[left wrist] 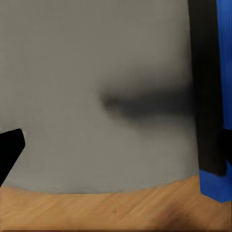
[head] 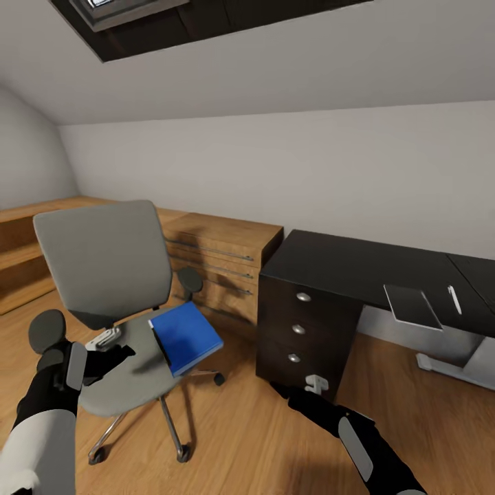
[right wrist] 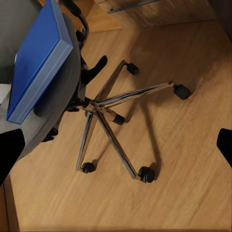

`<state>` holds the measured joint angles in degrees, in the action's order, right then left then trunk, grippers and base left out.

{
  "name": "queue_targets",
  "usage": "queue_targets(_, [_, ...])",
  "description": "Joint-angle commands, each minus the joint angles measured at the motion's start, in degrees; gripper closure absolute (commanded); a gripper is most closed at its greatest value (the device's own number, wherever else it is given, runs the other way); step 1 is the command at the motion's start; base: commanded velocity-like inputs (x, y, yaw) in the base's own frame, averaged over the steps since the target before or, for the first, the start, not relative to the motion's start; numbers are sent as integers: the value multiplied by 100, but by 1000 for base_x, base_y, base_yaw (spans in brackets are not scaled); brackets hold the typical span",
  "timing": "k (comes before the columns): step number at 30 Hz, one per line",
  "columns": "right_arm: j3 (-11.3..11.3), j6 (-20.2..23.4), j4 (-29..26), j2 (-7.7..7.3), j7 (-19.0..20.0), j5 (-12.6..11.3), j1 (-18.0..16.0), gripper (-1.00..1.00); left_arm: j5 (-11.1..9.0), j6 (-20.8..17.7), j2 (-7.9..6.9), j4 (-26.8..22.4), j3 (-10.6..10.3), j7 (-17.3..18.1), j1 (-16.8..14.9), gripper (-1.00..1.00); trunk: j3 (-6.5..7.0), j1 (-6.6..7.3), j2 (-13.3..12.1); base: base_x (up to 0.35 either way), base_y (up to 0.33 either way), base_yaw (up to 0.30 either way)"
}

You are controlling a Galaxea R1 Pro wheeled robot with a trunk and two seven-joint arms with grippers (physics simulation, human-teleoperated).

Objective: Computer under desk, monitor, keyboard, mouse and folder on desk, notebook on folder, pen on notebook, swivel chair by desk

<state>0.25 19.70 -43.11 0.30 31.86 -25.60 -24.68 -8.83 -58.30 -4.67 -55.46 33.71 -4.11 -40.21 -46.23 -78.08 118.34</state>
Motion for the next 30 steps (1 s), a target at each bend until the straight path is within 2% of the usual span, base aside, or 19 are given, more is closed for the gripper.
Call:
queue_targets(1, [1, 47, -4, 0, -5, -60, -2, -100, -58, -23, 1, 1, 7, -44, -4, -100, -6, 2, 3, -74, -8, 1])
queue_targets(8, [5, 43, -1, 4, 4, -52, -2, -100, -29, -23, -36, 324, 23, -62, -4, -100, -6, 2, 3, -16, -2, 0])
queue_targets(17, [9, 35, 4, 5, 4, -51, -2, -100, -15, -7, -108, 477, 38, -82, -4, -100, -6, 2, 3, 0, 0, 0])
queue_targets(30, [10, 37, 4, 5, 4, -50, -2, -100, -10, -4, -129, 507, 39, -81, -4, -100, -6, 2, 3, 0, 0, 0])
